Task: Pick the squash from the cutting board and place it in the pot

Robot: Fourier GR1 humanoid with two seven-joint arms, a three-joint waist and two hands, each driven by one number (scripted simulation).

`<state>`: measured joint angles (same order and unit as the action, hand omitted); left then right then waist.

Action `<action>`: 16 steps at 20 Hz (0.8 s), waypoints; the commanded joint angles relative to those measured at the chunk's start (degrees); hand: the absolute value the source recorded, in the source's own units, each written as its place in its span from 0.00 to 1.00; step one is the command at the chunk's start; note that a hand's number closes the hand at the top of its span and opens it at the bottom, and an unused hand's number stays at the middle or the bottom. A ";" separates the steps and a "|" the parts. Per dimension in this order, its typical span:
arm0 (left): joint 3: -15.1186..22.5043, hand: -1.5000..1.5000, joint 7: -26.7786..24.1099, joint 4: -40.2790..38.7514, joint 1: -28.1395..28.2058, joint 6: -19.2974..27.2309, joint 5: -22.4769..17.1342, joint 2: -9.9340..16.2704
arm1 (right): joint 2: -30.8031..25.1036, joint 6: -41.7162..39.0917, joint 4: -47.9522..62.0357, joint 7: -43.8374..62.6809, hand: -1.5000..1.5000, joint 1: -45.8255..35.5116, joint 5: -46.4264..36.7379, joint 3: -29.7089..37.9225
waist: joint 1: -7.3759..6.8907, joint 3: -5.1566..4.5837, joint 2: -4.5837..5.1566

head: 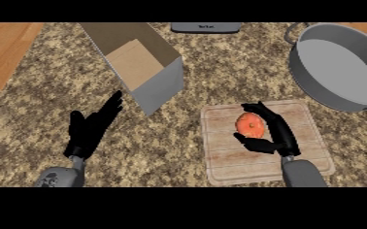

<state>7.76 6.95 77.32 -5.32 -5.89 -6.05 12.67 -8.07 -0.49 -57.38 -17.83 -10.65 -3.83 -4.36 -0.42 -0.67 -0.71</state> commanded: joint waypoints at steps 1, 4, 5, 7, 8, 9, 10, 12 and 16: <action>-1.40 0.50 0.13 -2.75 -3.87 -0.16 0.29 -0.55 | 2.31 -0.53 10.93 -6.90 1.00 -0.76 -1.19 0.10 | 0.09 0.72 0.94; 0.48 0.50 0.56 1.97 1.12 0.71 1.62 -0.97 | 2.64 -2.45 11.57 -8.42 1.00 -1.00 1.14 1.90 | -0.13 0.73 0.84; 1.24 0.50 0.26 -1.77 -2.75 2.72 3.02 -3.90 | 0.69 -5.29 8.75 -7.60 1.00 -0.27 2.44 2.38 | 0.56 0.69 0.83; 0.24 0.50 -1.97 -2.15 -0.66 0.01 2.31 -1.71 | 2.12 -4.92 9.61 -8.87 1.00 -1.40 2.74 2.74 | 0.32 0.68 0.80; 0.10 0.50 0.08 0.36 -0.67 0.32 2.08 -1.08 | 4.66 -2.56 12.39 -11.88 1.00 -0.56 2.61 3.10 | -0.01 0.72 0.84; -0.47 0.50 -0.36 -2.61 -1.90 -0.96 0.95 -1.81 | 3.91 -1.88 14.59 -14.52 1.00 -1.46 1.41 3.38 | 0.12 0.71 0.92; 0.36 0.50 0.54 1.08 1.22 0.79 2.00 -1.64 | -2.54 -6.06 14.41 -16.63 1.00 0.99 4.23 7.29 | 0.01 0.75 0.83; -0.33 0.50 1.78 0.65 -0.76 1.75 1.65 -1.97 | -13.79 -12.27 13.48 -17.16 1.00 2.97 8.87 13.94 | 1.65 0.89 1.03; -1.86 0.50 0.51 1.27 0.41 0.88 0.65 -0.45 | -26.02 -18.34 17.41 -18.63 1.00 5.08 15.63 24.08 | 2.98 1.15 1.18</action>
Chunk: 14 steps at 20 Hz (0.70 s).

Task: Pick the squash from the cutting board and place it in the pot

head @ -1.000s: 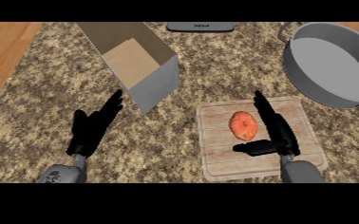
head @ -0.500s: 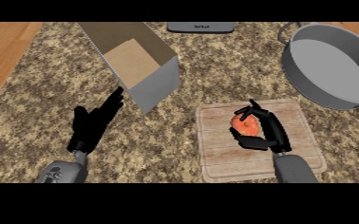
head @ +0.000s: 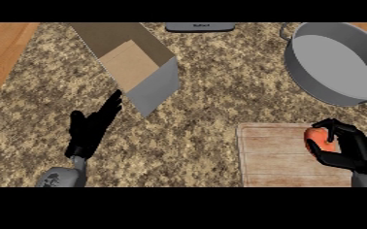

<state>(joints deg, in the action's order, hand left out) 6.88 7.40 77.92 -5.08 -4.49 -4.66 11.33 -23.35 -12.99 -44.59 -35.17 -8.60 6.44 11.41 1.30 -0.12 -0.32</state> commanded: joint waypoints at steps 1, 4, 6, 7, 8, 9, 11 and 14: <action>0.60 0.50 -0.65 0.38 1.30 0.18 0.14 -0.75 | -13.10 -6.45 6.56 -1.91 1.00 2.67 6.97 10.97 | 0.77 0.62 0.89; 0.69 0.50 -0.33 1.24 0.90 -0.45 0.24 -0.11 | -18.97 -7.93 13.39 -7.88 1.00 3.64 6.33 14.09 | -1.28 0.74 0.98; 2.16 0.50 -0.92 0.63 0.26 0.70 1.34 -2.27 | -19.72 -6.50 18.32 -12.71 1.00 3.36 3.70 13.73 | -2.03 0.73 1.09; 1.40 0.50 -1.62 -1.04 -0.11 -0.36 0.71 -1.73 | -22.32 -10.17 20.31 -13.08 1.00 3.04 5.06 15.08 | -1.76 0.64 1.05; 1.95 0.50 0.56 -0.25 -1.36 -0.90 0.95 -1.21 | -22.54 -8.45 22.23 -13.03 1.00 -0.06 4.37 15.05 | -2.51 0.69 1.06; 0.57 0.50 -1.56 -1.13 0.48 -0.82 0.32 -0.85 | -22.88 -7.27 23.57 -15.83 1.00 1.48 2.86 14.62 | -2.58 0.65 1.03; -0.30 0.50 0.37 -1.17 -2.72 -2.03 -0.17 0.40 | -23.96 -2.85 24.93 -16.89 1.00 -0.26 -0.28 13.02 | -2.61 0.58 0.98; 0.57 0.50 0.11 0.28 -0.57 -2.59 -0.06 -0.07 | -26.44 -1.65 27.18 -19.50 1.00 -1.28 -1.50 13.12 | -2.42 0.45 0.68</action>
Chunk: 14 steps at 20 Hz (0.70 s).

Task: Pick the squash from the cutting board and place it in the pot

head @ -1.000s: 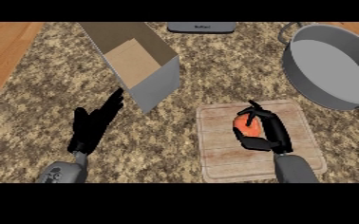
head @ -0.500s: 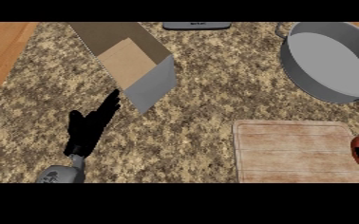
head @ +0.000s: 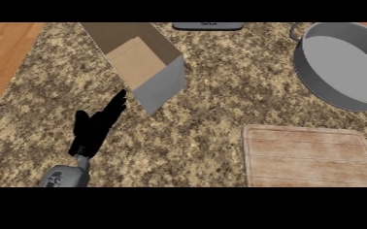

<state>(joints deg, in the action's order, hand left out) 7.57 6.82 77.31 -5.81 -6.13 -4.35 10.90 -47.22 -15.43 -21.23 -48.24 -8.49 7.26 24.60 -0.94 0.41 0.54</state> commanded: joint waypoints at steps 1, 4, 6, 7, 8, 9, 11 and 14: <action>0.38 0.50 0.89 -0.32 -0.81 -0.15 0.54 -0.39 | -4.17 2.80 3.99 -4.62 1.00 -3.22 -2.62 0.09 | -0.24 -0.08 -0.10; 0.86 0.50 2.25 -0.58 -2.16 1.92 1.73 -2.09 | -5.44 3.69 5.39 -7.72 1.00 -4.07 -4.05 -0.34 | -0.02 -0.08 -0.11; -0.89 0.50 1.49 -0.47 -1.29 -0.80 -0.33 -0.30 | -6.02 8.00 5.28 -6.93 1.00 -5.96 -5.90 -1.40 | -0.15 -0.17 -0.17; -0.36 0.50 -1.66 -0.56 1.79 -0.45 0.79 -0.42 | -5.42 10.69 4.17 -5.12 1.00 -8.01 -6.32 -1.85 | -0.25 -0.25 -0.26; -0.18 0.50 -0.61 0.05 0.20 -0.46 0.98 -0.67 | -6.73 9.65 4.44 -4.71 1.00 -9.07 -6.94 -2.27 | -0.11 -0.25 -0.27; -0.10 0.50 0.37 0.28 0.08 -0.67 0.33 -1.03 | -8.35 11.37 5.93 -2.49 1.00 -11.20 -8.02 -2.64 | -0.73 -0.17 -0.09; -2.14 0.50 0.20 -1.63 -1.54 -0.75 0.05 -0.39 | -9.23 10.52 3.70 1.38 1.00 -13.77 -9.07 -4.19 | 0.01 -0.34 -0.28; 0.05 0.50 3.48 4.75 1.24 -0.28 1.08 -0.72 | -11.00 11.84 4.46 4.55 1.00 -16.88 -10.90 -5.25 | -0.33 -0.31 -0.34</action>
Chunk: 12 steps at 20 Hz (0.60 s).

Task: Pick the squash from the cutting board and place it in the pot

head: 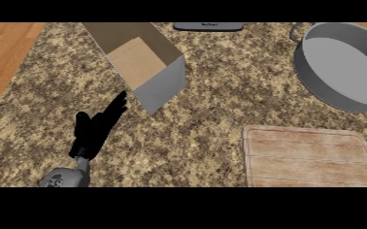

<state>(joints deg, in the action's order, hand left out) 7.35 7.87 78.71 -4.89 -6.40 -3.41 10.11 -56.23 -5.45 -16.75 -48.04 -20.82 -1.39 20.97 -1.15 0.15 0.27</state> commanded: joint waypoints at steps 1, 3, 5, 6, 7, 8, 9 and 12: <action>0.40 0.50 1.56 2.73 1.39 -0.43 -0.08 -0.17 | -0.70 4.21 -1.46 6.95 1.00 -6.82 -3.82 -3.31 | -0.28 -0.08 -0.06; -0.47 0.50 -1.08 0.33 1.87 -0.21 0.30 -0.49 | -3.45 0.76 -1.30 8.64 1.00 -9.00 -4.45 -3.70 | -0.05 -0.10 -0.04; -0.15 0.50 0.62 -1.30 -1.88 -0.21 0.64 -1.32 | -1.93 2.98 -2.36 13.51 1.00 -13.99 -6.71 -5.93 | -0.23 -0.12 0.08; -0.97 0.50 -0.74 -3.05 -2.29 0.53 1.44 -1.17 | -3.03 1.39 -2.99 13.26 1.00 -13.10 -7.86 -7.01 | 0.18 -0.13 0.02; -0.08 0.50 1.30 2.35 0.75 -0.53 0.52 -0.34 | -2.59 2.44 -1.32 14.73 1.00 -15.27 -9.39 -8.01 | -0.86 -0.05 0.12; 0.60 0.50 -0.04 -0.54 -0.09 0.30 2.14 -1.37 | -0.24 4.21 -3.22 16.46 1.00 -16.11 -10.48 -9.34 | -0.25 -0.12 0.04; -1.45 0.50 1.03 -2.61 -4.40 0.43 1.04 -1.17 | 0.39 5.38 -2.45 18.76 1.00 -19.27 -12.05 -10.58 | -0.84 -0.09 0.34; 1.67 0.50 -0.12 -1.74 -0.83 1.20 2.97 -3.44 | 0.51 3.34 -1.27 21.55 1.00 -22.32 -15.11 -13.01 | -0.79 -0.08 0.27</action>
<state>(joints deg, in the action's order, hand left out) 7.65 7.73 77.76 -5.63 -6.12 -1.82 8.36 -56.71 -2.06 -18.34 -31.12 -38.41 -12.62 11.28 -1.81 0.06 0.46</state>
